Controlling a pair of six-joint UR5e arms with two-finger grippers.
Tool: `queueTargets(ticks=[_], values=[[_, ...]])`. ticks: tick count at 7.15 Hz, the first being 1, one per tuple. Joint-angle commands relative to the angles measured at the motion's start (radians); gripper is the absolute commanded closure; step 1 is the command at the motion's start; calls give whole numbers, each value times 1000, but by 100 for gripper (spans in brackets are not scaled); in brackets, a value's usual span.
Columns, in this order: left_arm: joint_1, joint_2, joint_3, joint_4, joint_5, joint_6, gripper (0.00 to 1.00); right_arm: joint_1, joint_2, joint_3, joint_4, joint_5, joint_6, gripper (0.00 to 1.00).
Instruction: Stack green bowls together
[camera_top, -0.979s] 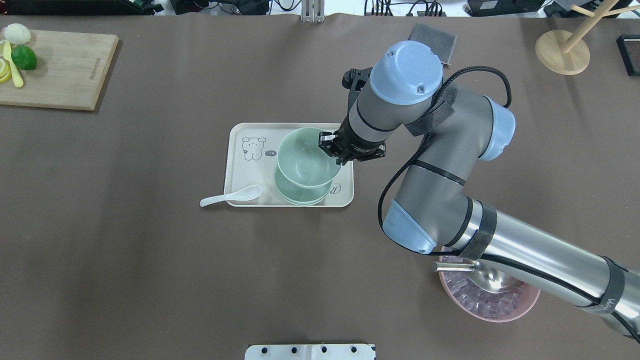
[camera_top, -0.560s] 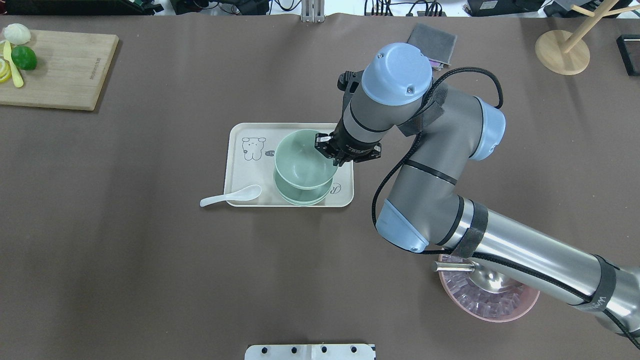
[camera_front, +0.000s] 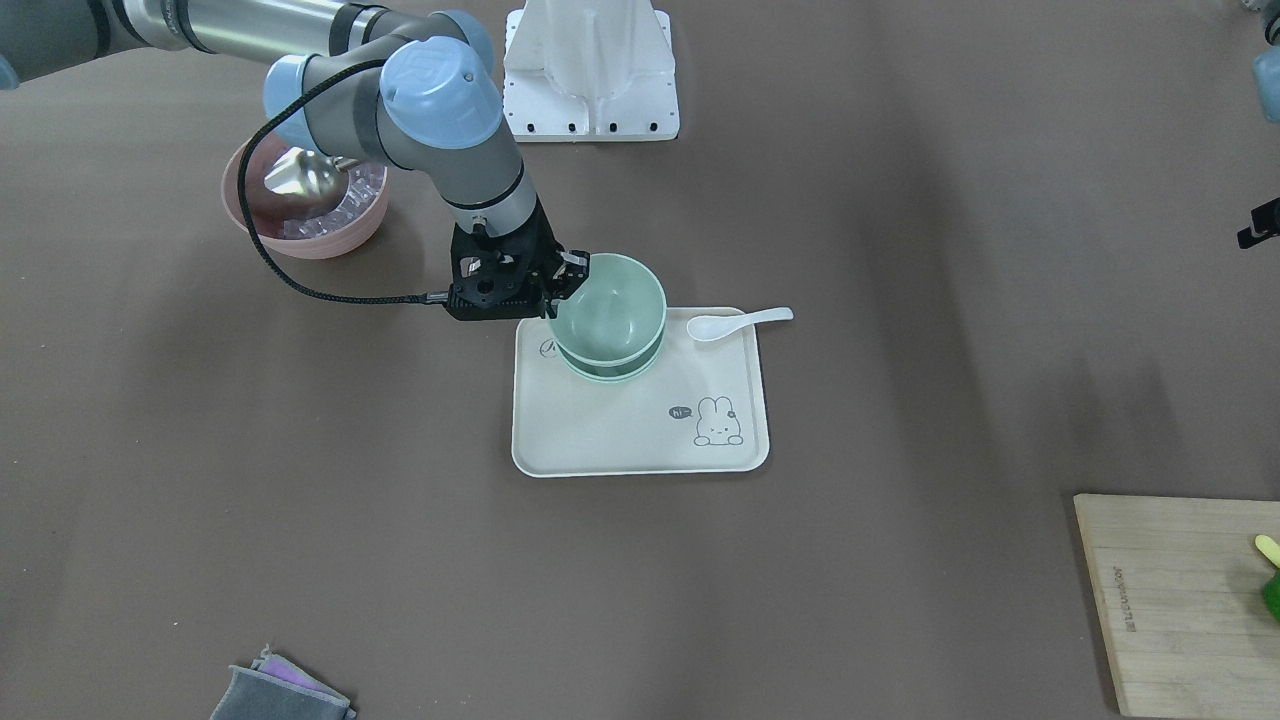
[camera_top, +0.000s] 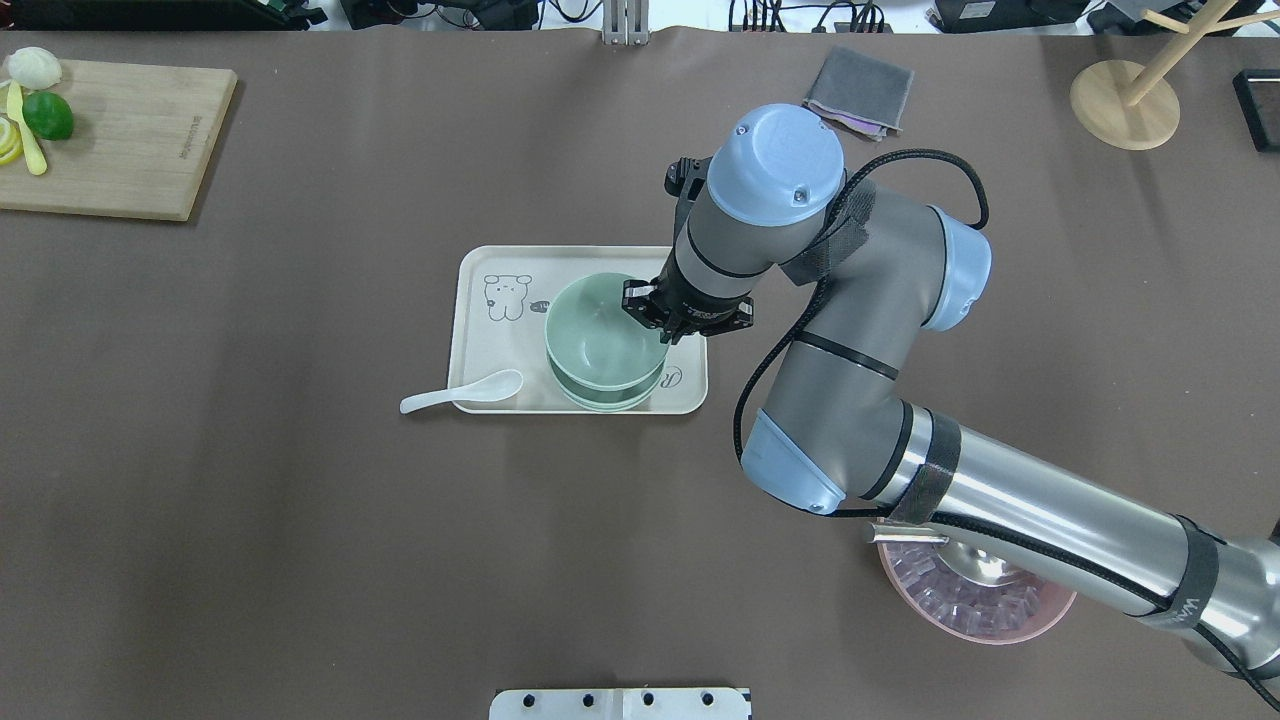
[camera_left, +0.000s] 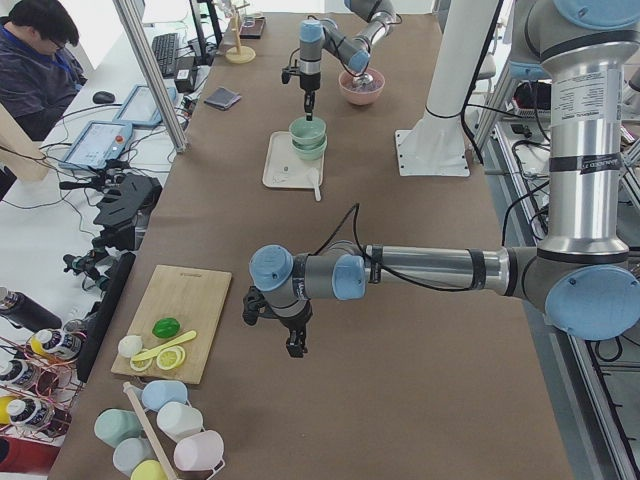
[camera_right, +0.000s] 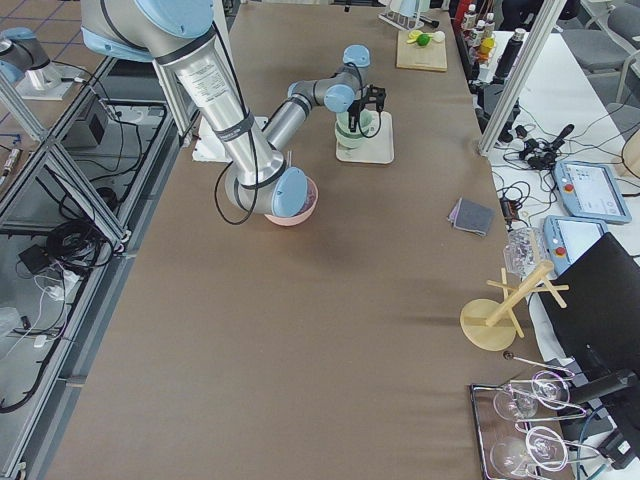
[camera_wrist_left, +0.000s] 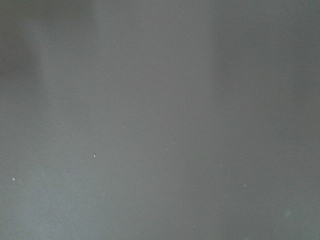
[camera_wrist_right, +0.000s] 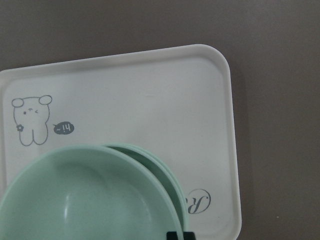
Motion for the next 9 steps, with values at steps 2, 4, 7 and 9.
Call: queueTargets(ticks=[2,4,7,9], values=[[0,1,-1,0,0,0,2,-8,1,-18,4,-1,-3,100],[0,1,-2,0,0,0,2,-8,5,-30,4,-3,-3,100],[0,1,-2,0,0,0,2,-14,16,-53,7,-21,-4,100],[0,1,-2,0,0,0,2,-19,18,-53,7,-23,-3,100]])
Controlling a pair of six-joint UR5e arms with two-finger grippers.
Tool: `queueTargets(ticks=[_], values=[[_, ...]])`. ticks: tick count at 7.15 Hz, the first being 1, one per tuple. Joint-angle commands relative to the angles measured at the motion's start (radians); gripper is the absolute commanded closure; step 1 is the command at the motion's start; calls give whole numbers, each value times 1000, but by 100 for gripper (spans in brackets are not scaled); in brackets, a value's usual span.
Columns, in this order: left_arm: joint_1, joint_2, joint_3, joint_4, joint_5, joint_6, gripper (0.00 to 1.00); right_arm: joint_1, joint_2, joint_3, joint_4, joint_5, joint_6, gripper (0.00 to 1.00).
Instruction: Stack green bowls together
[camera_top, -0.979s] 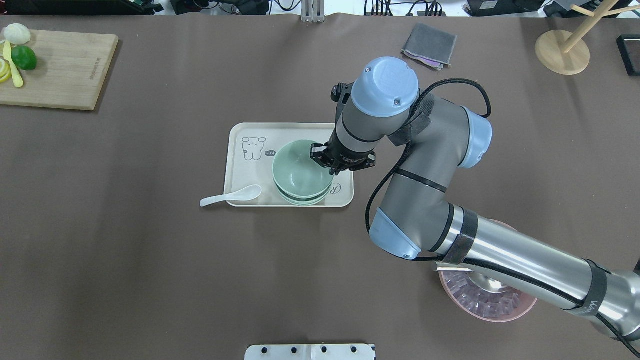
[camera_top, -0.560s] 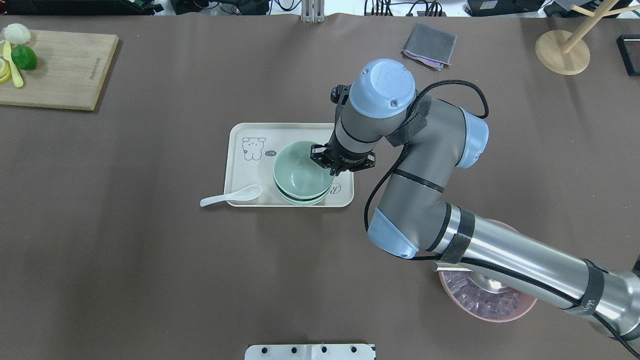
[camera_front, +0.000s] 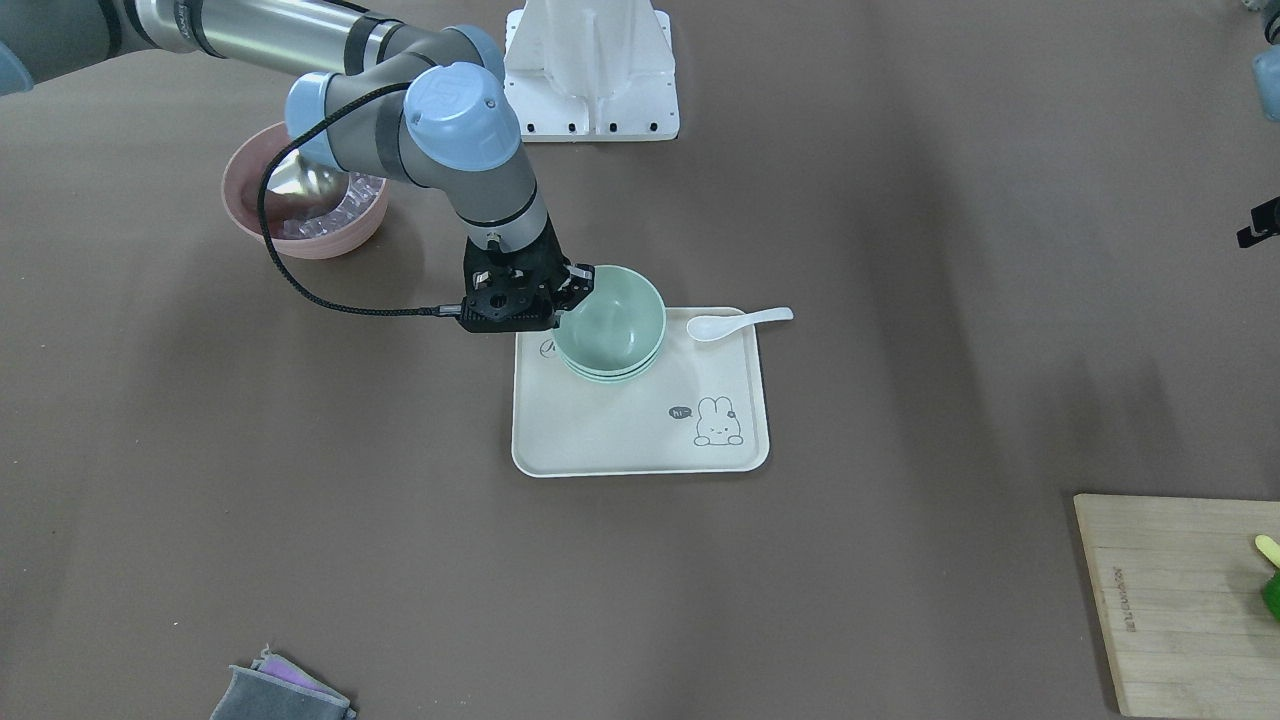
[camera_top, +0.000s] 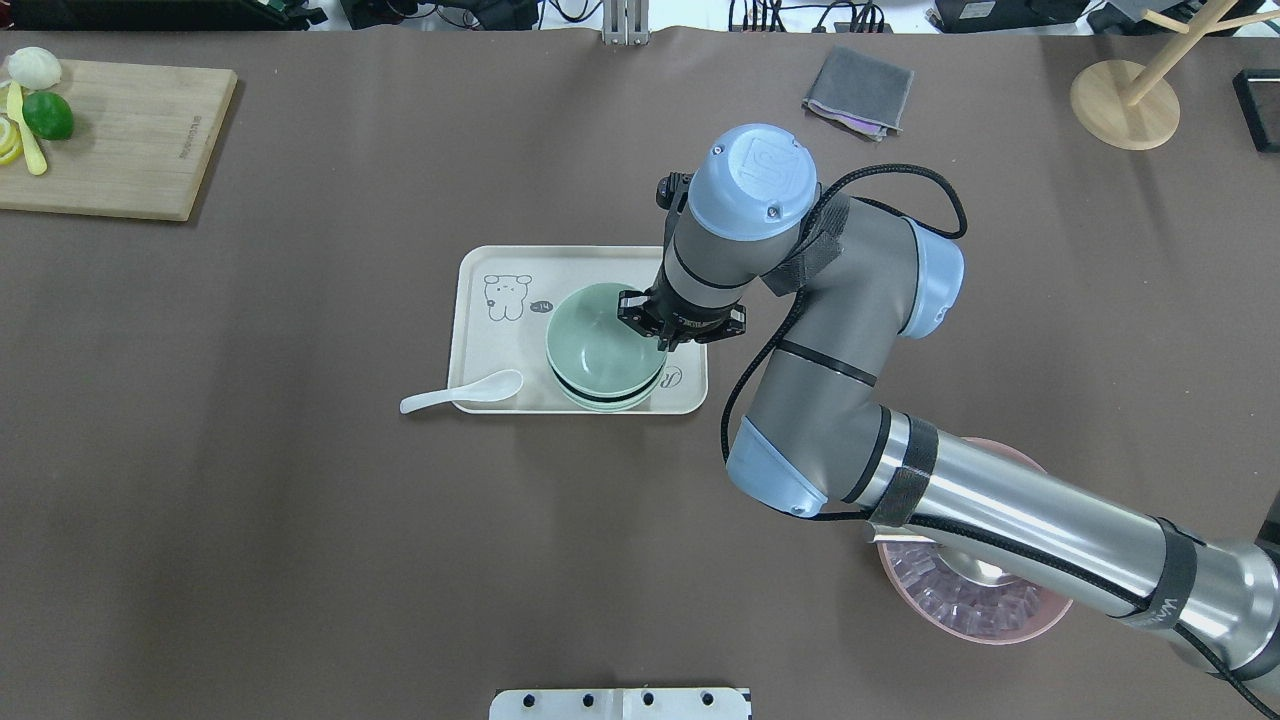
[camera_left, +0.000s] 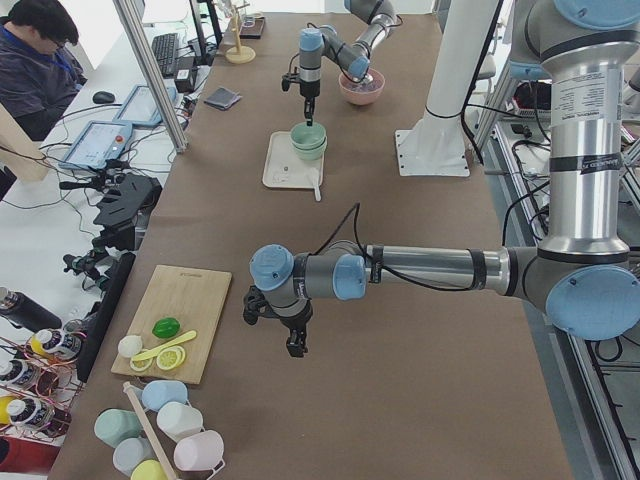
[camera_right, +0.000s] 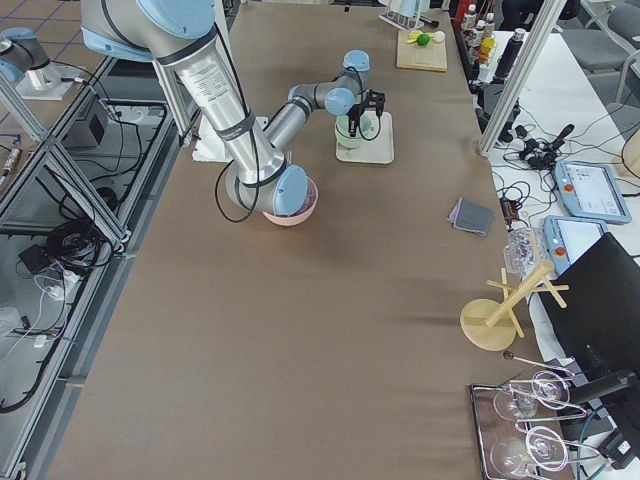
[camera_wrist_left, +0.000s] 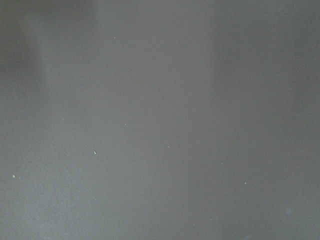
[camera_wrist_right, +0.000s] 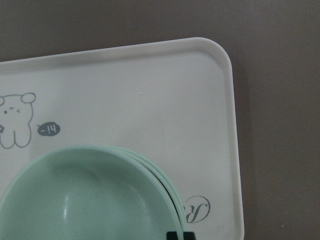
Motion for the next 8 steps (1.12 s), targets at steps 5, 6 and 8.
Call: queueTargets(ticks=[5,6,8], values=[[0,0,-1,0,0,2,2,-17,1,-2,1,-13,0,100],[0,0,-1,0,0,0,2,-17,0,-2,-1,-13,0,100],[0,0,-1,0,0,0,2,-17,-1,-2,-1,-13,3,96]])
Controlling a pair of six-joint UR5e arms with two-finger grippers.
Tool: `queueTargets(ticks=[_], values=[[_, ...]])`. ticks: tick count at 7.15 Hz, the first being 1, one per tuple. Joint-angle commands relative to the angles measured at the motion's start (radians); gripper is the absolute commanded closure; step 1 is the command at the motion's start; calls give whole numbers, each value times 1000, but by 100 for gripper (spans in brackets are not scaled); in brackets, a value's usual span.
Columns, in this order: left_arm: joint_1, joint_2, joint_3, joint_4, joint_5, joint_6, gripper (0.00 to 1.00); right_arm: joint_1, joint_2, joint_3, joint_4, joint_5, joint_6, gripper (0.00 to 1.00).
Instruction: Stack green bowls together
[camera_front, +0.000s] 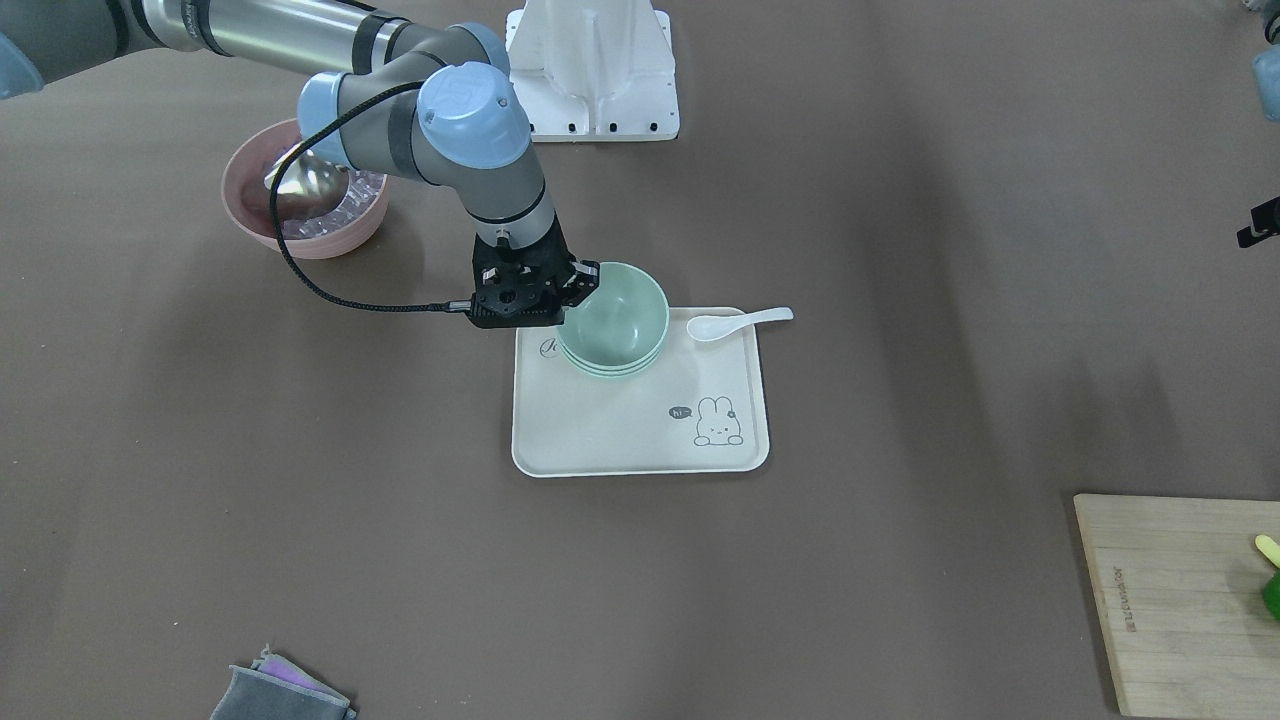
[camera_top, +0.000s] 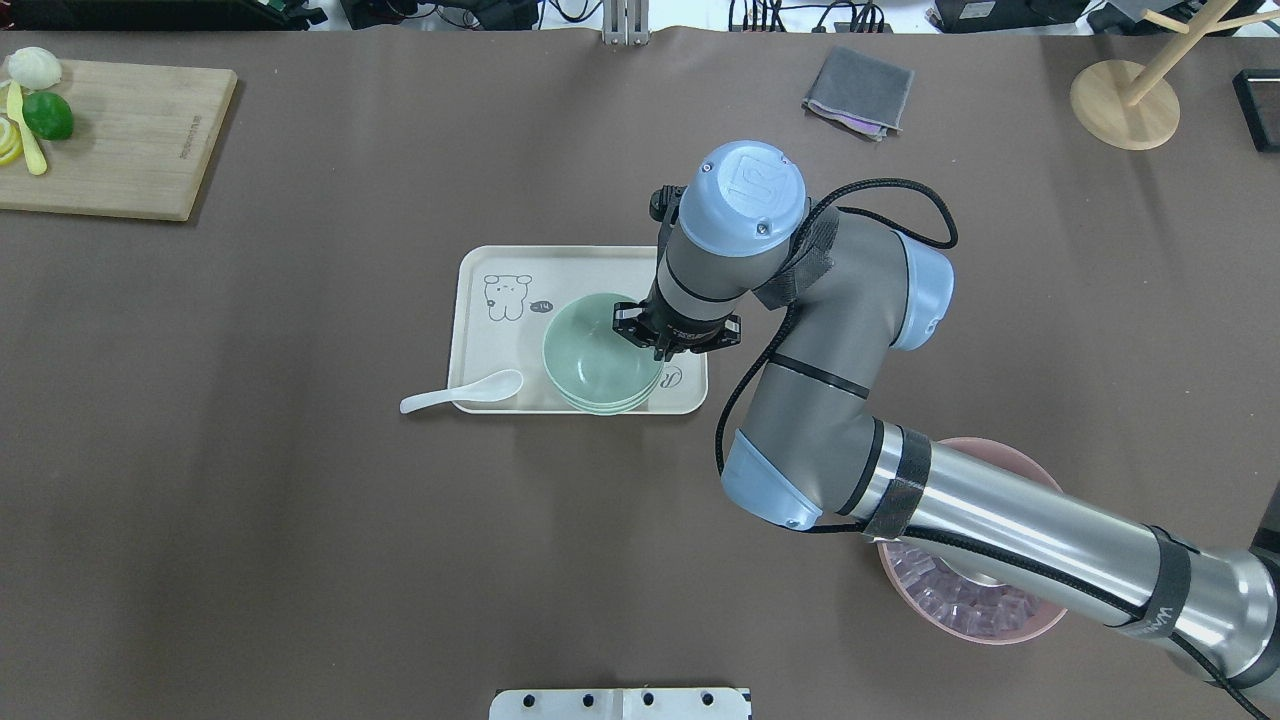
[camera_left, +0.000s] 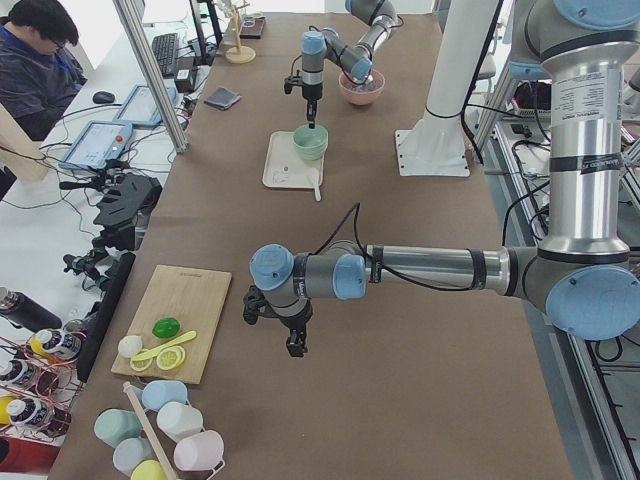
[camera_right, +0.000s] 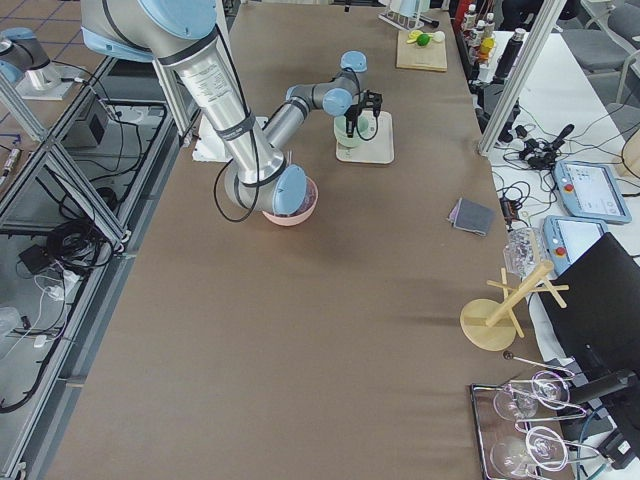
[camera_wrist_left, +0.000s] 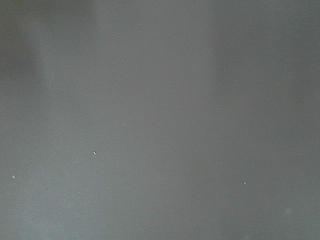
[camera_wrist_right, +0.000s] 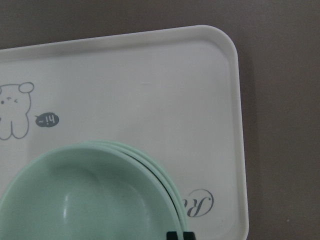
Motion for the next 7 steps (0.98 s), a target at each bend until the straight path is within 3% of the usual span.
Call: queueTargets(ticks=[1,2,3,4,7], values=[[0,0,-2,0,0,0,2,0,0,0,1,0,0,87],[0,0,-2,0,0,0,2,0,0,1,1,0,0,66],[0,0,-2,0,0,0,2,0,0,1,1,-9,0,27],[0,0,-2,0,0,0,2,0,0,4,1,-17,0,1],[0,0,-5,0,0,0,2,18,1,19,0,-9,-12,0]])
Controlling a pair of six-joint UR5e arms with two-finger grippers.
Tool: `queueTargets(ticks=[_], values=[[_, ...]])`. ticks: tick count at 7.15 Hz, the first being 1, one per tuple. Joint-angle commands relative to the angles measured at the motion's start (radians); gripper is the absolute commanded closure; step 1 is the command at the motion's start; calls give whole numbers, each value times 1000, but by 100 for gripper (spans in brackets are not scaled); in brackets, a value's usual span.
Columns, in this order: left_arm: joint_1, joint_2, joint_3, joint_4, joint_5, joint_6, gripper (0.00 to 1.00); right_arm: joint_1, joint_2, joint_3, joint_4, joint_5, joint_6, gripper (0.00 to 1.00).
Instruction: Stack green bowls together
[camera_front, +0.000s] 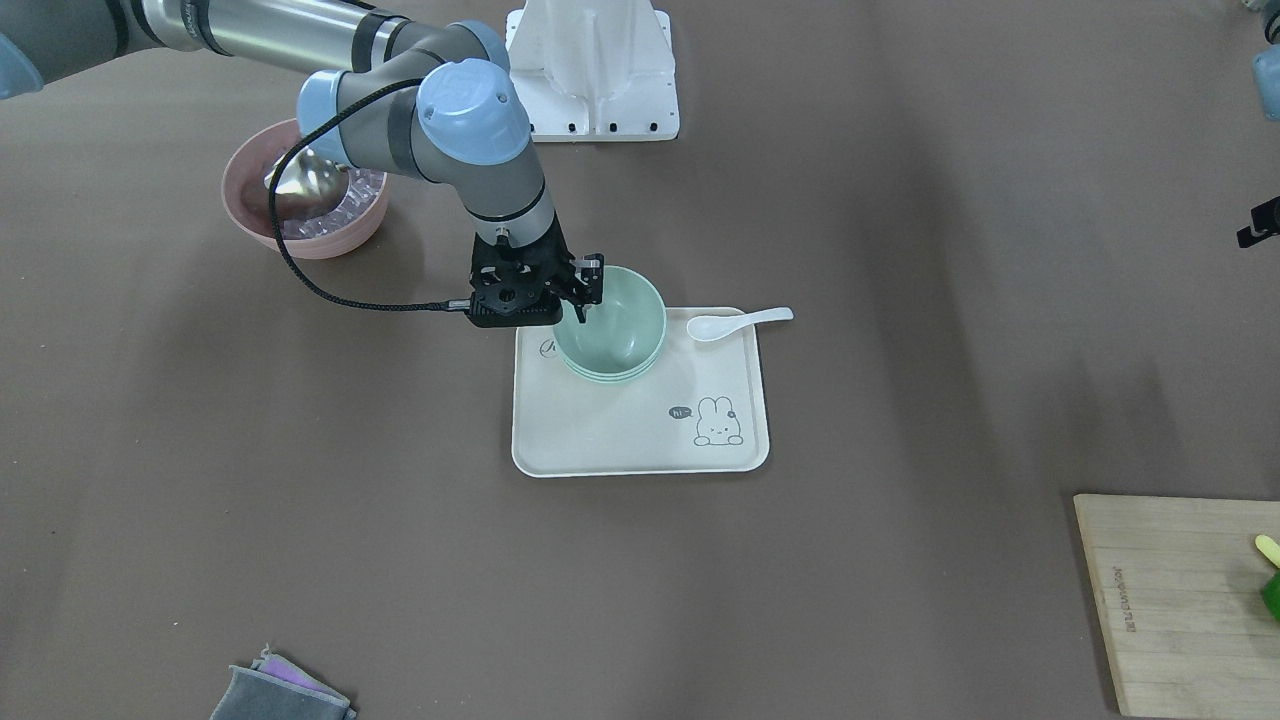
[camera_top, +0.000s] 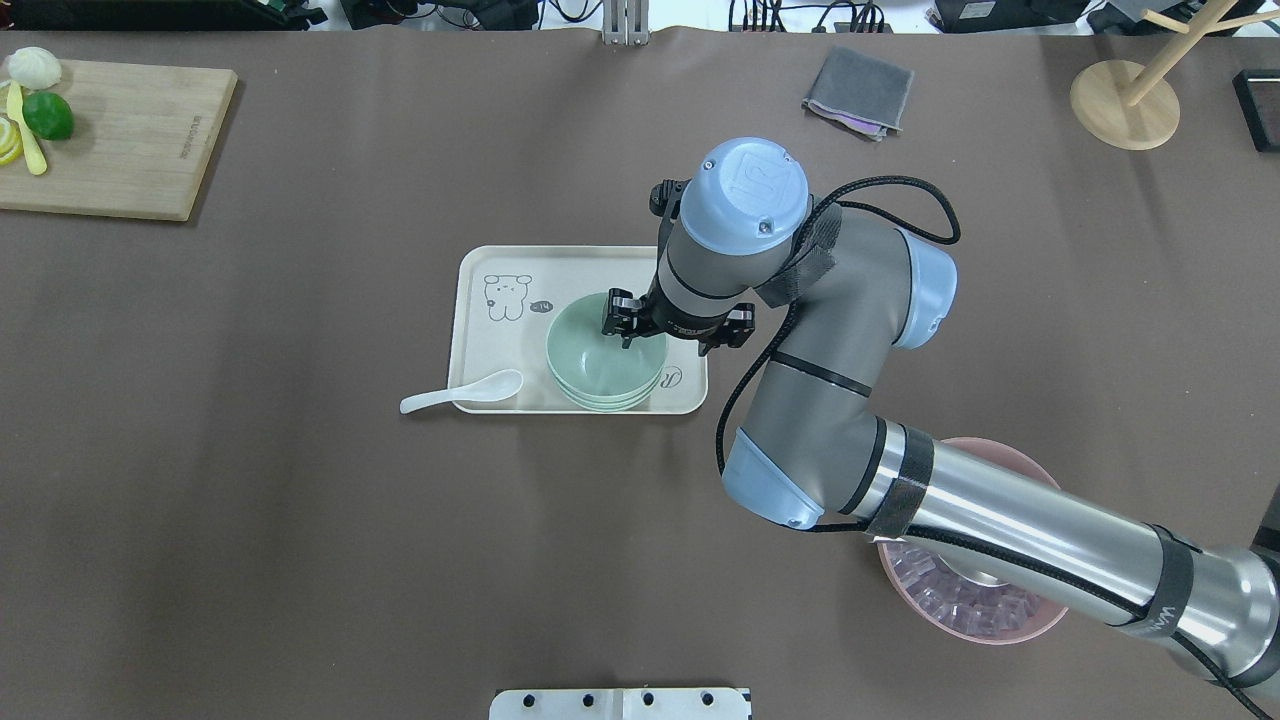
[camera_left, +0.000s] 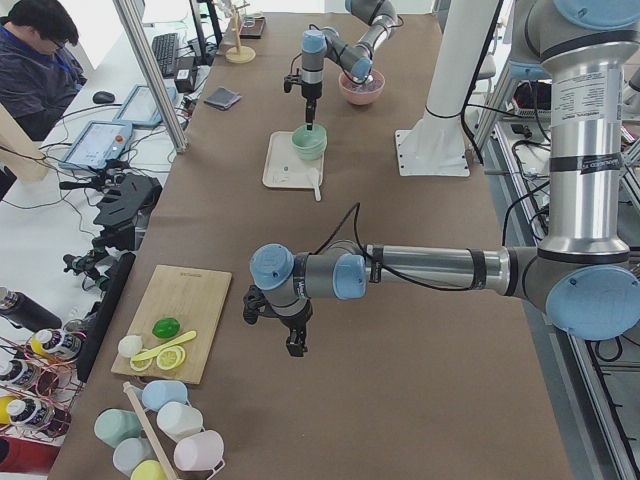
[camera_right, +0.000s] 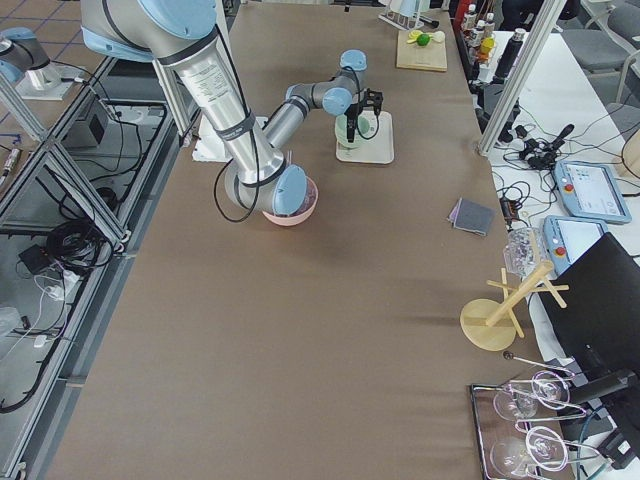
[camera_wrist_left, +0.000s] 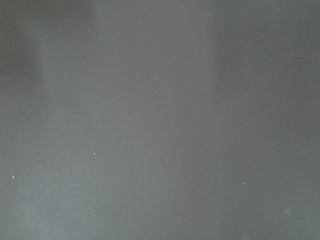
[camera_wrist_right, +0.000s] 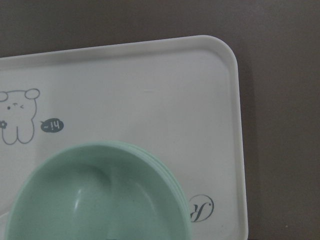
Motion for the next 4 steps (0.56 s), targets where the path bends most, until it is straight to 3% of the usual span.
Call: queueTargets(ticks=[1,3,4], values=[[0,0,-7,-2,0,0,2,35,0,19,-8,23,-10,0],[0,0,-19,2,2,-14,2,113,-32,34,-9,99,-33,0],[-15,5,-22,-3,2,-24,2,162,-98,83,-9,140,-35,0]])
